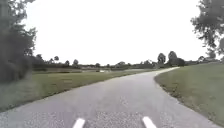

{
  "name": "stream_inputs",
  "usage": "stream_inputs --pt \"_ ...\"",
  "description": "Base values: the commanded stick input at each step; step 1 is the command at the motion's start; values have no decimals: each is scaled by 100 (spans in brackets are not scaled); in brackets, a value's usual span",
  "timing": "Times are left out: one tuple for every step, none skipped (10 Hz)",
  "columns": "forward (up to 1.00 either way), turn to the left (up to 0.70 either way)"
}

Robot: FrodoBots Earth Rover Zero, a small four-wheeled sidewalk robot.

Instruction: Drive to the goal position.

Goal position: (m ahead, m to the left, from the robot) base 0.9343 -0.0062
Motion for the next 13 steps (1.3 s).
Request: stream_inputs --pt "50 0" --pt "50 0" --pt "50 0" --pt "50 0" --pt "50 0" --pt "50 0" --pt "50 0" --pt "50 0" --pt "50 0" --pt "50 0" --pt "50 0" --pt "50 0" --pt "50 0"
